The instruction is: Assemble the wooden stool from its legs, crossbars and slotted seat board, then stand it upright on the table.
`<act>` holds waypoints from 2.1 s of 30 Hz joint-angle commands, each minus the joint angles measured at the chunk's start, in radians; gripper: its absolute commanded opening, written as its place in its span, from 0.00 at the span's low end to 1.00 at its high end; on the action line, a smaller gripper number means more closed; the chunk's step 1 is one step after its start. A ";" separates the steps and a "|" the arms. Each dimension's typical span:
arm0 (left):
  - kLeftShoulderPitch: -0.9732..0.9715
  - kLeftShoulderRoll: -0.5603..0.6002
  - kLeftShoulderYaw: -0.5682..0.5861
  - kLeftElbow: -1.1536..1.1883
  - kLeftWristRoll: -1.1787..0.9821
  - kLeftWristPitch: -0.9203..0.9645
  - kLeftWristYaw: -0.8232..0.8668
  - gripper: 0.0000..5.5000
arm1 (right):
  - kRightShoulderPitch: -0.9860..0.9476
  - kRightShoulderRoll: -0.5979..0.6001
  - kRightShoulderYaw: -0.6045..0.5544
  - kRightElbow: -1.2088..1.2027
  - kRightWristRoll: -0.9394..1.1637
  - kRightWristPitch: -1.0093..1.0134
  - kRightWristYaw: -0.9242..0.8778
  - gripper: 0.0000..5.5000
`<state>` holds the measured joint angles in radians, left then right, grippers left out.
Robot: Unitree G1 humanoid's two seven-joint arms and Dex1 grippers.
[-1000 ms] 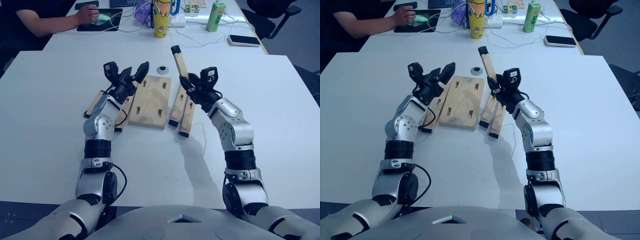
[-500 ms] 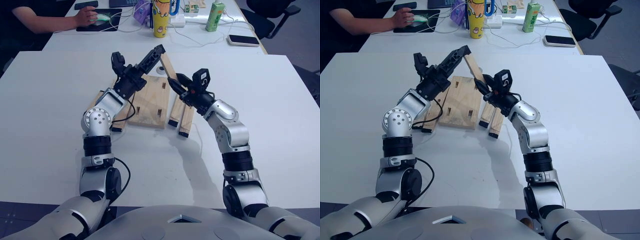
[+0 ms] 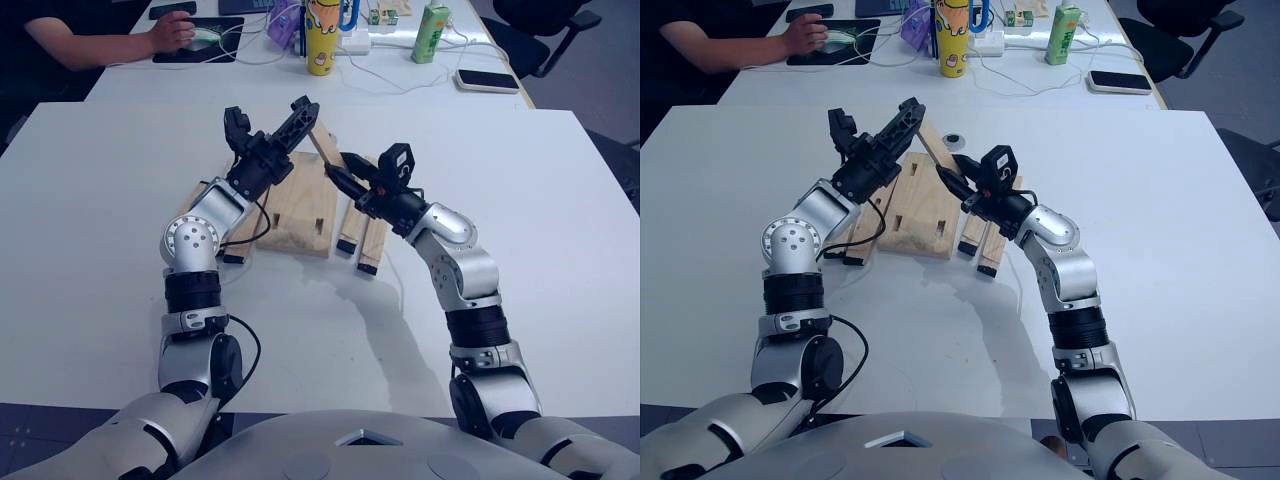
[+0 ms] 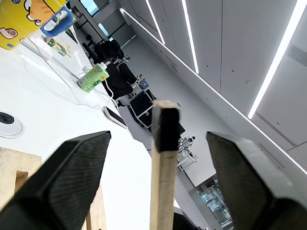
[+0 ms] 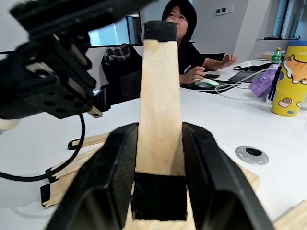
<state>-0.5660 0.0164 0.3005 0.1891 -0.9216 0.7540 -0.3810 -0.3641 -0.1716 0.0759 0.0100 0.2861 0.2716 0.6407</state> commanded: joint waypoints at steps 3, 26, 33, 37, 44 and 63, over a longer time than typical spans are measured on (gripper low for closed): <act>-0.026 0.016 0.002 0.013 -0.003 0.018 -0.002 0.46 | 0.007 -0.033 0.033 0.020 -0.055 -0.086 0.014 0.24; -0.018 0.025 -0.003 0.020 0.059 -0.056 -0.033 0.08 | -0.013 -0.070 0.039 0.106 -0.091 -0.175 0.013 0.32; 0.000 0.038 -0.006 0.015 0.111 -0.145 -0.035 0.08 | 0.004 -0.119 0.062 0.159 -0.136 -0.216 0.053 0.53; 0.079 0.076 -0.011 -0.119 0.276 -0.299 0.072 0.08 | 0.046 -0.154 0.032 0.197 -0.172 -0.218 0.005 0.54; 0.289 0.014 -0.073 -0.275 0.452 -0.424 0.224 0.08 | 0.046 -0.145 0.005 0.220 -0.183 -0.213 -0.067 0.54; 0.227 0.086 -0.039 -0.003 0.497 -0.521 0.172 0.08 | 0.064 -0.124 0.013 0.196 -0.182 -0.202 -0.098 0.54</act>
<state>-0.3206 0.0885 0.2591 0.1493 -0.4318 0.2318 -0.2022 -0.3060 -0.2969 0.0899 0.2210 0.1134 0.0622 0.5509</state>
